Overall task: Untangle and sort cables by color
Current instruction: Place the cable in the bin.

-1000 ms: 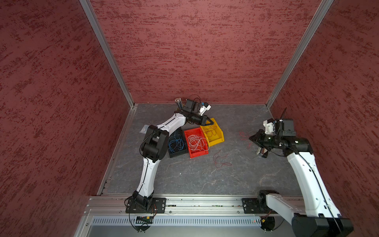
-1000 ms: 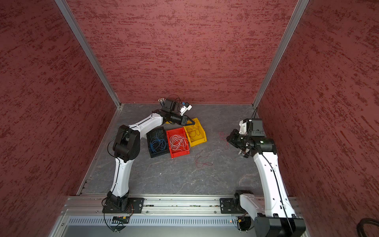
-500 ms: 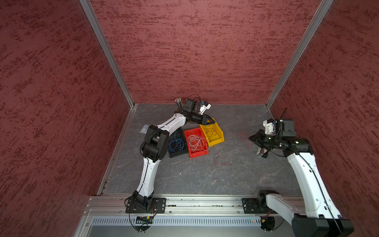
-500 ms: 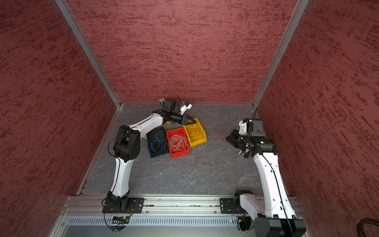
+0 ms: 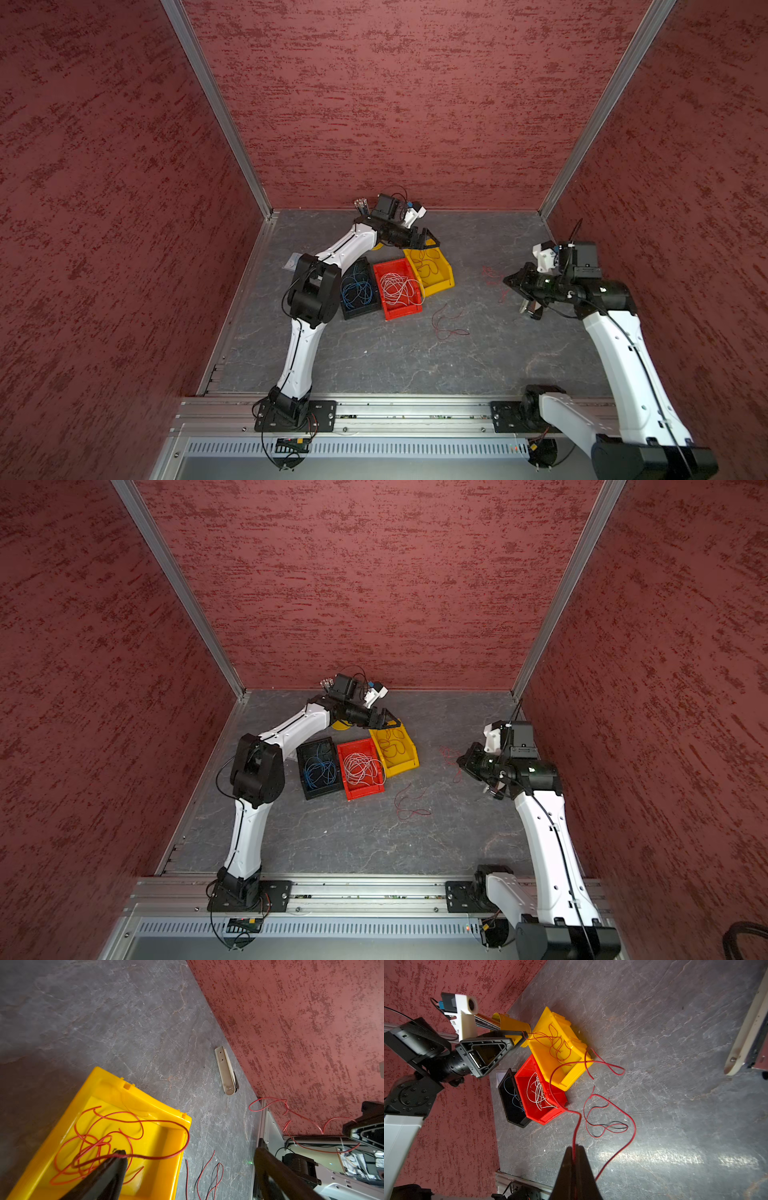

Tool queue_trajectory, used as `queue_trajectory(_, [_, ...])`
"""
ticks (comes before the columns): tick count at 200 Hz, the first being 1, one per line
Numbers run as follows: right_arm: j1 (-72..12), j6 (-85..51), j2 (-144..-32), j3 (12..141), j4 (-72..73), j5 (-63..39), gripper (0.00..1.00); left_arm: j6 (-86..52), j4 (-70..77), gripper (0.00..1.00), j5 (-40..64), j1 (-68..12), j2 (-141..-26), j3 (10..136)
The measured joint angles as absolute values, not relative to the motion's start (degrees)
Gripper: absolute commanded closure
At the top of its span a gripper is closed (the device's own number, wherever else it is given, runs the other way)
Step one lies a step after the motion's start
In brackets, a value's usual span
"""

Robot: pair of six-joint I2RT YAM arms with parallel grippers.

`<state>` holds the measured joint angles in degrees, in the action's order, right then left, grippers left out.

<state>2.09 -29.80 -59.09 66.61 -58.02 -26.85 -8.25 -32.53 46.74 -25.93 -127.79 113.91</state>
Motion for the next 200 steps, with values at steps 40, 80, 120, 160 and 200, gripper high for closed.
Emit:
queue_trajectory(40, [2.09, -30.65, -59.09, 66.61, -57.39, -27.4, 1.0, -5.91, -41.5, 0.0, 41.47, -26.7, -127.81, 117.73])
queue_trajectory(80, [2.09, -31.14, -59.27, 66.61, -56.73, -28.1, 1.0, -5.19, -49.82, 0.0, 39.92, -27.44, -129.36, 120.79])
queue_trajectory(120, [2.07, -31.59, -59.59, 66.61, -56.16, -28.36, 1.0, -5.23, -55.31, 0.0, 40.14, -30.74, -132.22, 126.58])
queue_trajectory(160, [1.5, -32.75, -59.59, 66.61, -54.63, -28.97, 1.0, -2.52, -66.11, 0.0, 29.36, -33.39, -140.29, 139.52])
queue_trajectory(200, [1.28, -32.86, -59.24, 66.61, -54.13, -29.34, 1.0, 0.16, -65.39, 0.0, 15.2, -34.22, -138.1, 136.46])
